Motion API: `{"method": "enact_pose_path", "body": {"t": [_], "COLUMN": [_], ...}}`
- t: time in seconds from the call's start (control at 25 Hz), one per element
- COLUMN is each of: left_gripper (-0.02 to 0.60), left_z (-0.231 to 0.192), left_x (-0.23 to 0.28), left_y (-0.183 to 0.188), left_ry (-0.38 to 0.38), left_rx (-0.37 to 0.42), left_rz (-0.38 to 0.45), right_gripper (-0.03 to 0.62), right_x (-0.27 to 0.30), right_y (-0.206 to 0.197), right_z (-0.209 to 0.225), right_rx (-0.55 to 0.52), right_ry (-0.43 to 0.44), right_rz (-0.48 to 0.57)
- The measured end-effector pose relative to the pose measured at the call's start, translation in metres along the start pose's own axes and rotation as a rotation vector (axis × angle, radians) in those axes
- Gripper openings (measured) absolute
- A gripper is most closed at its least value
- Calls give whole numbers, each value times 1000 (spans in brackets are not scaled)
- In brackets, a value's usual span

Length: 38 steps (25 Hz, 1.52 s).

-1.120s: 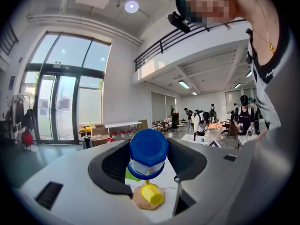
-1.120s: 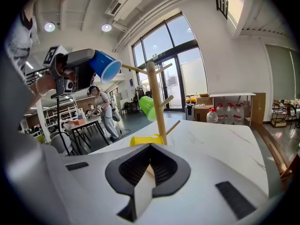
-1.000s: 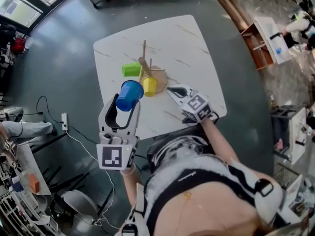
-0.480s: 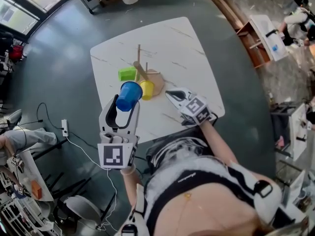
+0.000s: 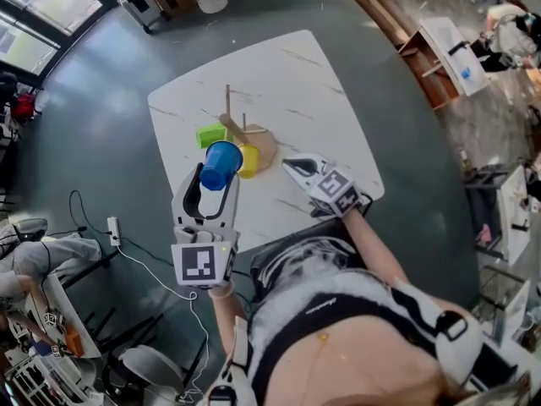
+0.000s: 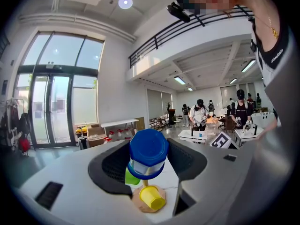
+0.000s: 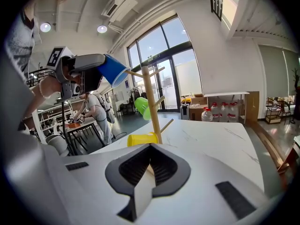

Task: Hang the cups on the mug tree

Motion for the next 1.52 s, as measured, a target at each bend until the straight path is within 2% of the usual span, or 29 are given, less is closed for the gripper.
{"method": "enact_pose_path", "body": {"t": [0.08,0.36,0.72,1.04,1.24,1.52], "left_gripper": [256,256,256,256,256,258], "left_z": [0,-3,-3,-3,-2,0], "left_x": [4,12,22,27,29,32], "left_y": [-2,-4,-8,-19,-24,-36], "left_ry": [-3,-2,-12,12,14,19], "left_rx": [4,-7,-22,-17,18,6], "left_rz": [-21,-20,11,-15,-24,-43], "right_gripper": [3,3,3,3,3,3], "right_x": [-1,-7,-10,-7,-8,-8], "right_y": [-1,1,3,2,1,1], "right_z": [1,7,12,13,12,15], "right_rx": [2,14,21,31,31,36], "right_ry": [-7,-38,-50,-52,-50,-51], "right_rz": [3,7,5,4,1,5]}}
Point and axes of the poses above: the fingertips, and each gripper's own axes: x forward along the fingers, z to its right, y out of its top, the point moved 6 cm from there along -x, backward along the fingers, and after that the axes turned 2 degrees about y, right-handed, at the moved point
